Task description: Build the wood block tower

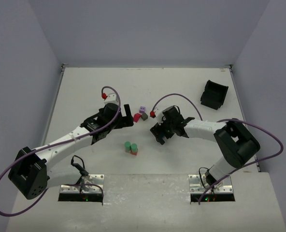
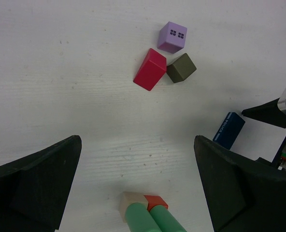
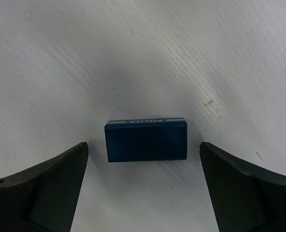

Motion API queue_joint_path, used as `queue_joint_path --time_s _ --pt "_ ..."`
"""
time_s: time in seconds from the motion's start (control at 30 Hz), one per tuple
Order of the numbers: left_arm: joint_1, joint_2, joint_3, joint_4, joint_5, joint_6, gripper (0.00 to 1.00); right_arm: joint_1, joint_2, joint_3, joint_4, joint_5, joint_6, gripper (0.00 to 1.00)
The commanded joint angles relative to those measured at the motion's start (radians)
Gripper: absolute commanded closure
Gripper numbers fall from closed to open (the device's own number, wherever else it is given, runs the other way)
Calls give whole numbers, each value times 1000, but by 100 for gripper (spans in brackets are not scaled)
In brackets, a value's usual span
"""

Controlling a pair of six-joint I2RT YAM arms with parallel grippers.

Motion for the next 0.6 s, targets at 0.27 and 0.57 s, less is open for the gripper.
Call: queue_joint_path --time_s 0.27,0.57 --pt "5 -38 18 19 -24 14 0 -7 40 65 12 -10 -7 37" --pt "5 -49 10 18 -28 7 0 -6 -34 65 -1 -56 -44 66"
